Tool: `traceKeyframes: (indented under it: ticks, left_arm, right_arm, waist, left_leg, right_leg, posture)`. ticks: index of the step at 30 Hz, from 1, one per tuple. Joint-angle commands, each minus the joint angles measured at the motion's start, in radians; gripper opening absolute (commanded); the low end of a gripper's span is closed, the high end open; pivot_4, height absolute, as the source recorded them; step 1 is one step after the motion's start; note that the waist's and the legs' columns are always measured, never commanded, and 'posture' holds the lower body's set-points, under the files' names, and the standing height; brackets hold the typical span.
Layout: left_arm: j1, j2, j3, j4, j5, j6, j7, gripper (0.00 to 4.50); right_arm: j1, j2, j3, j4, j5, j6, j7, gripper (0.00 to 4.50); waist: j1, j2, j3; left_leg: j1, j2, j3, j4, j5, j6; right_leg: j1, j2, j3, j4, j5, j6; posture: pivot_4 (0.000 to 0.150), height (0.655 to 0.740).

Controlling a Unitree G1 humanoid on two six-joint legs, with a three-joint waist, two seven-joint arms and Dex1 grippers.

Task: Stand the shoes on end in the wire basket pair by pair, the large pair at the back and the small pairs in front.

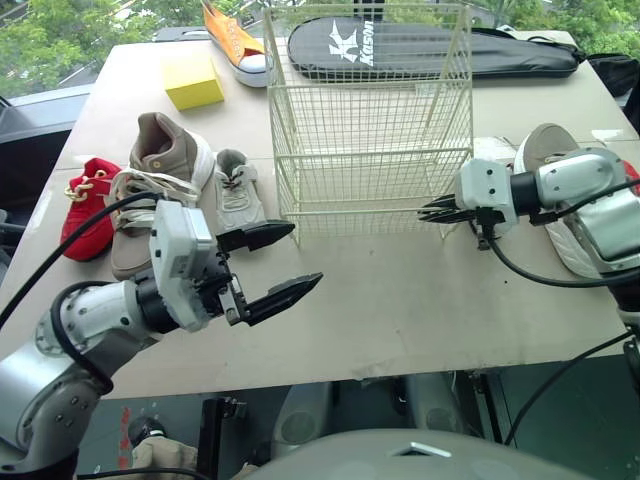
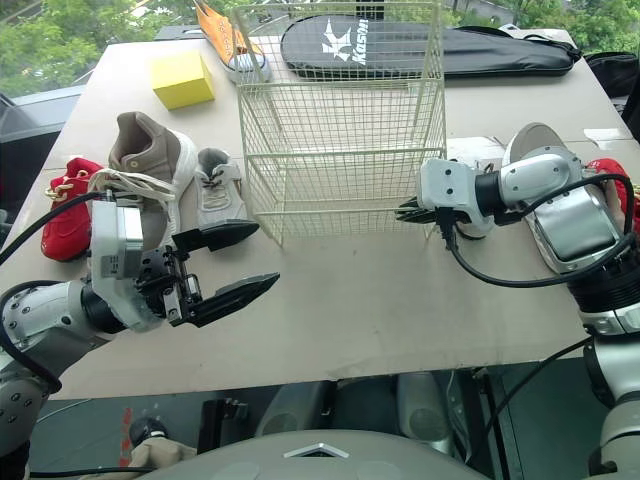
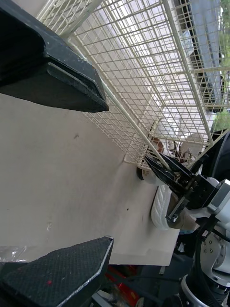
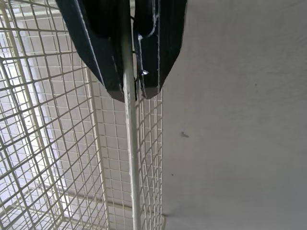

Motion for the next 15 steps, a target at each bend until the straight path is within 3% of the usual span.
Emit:
traceKeyframes:
  ticks: [1,13,15]
  left_arm:
    - [0.018,-0.007,0.033,-0.046,-0.008,-0.026,0.01,4.5]
    - [0.046,0.003,0.05,-0.061,-0.015,-0.029,0.017,4.5]
    - [0.041,0.008,0.053,-0.058,-0.023,-0.025,0.018,4.5]
  right_arm:
    - [0.003,0.009,0.007,0.014,0.003,-0.052,0.082,0.03]
    - [-0.015,0.056,-0.04,0.029,0.006,0.001,0.078,0.03]
    - [-0.01,0.038,-0.061,-0.012,0.045,0.053,0.11,0.63]
  waist:
    - [0.001,0.0,0.0]
    - [0.0,0.0,0.0]
    - [0.0,0.0,0.0]
  left_leg:
    - [0.0,0.0,0.0,0.0,0.0,0.0]
    - [0.0,0.0,-0.001,-0.001,0.0,0.0]
    - [0.0,0.001,-0.001,-0.001,0.0,0.0]
  right_leg:
    - [0.0,0.0,0.0,0.0,0.0,0.0]
    - [0.0,0.0,0.0,0.0,0.0,0.0]
    - [0.0,0.0,0.0,0.0,0.0,0.0]
  posture:
    - [0.15,0.74]
    - [0.15,0.74]
    - [0.15,0.74]
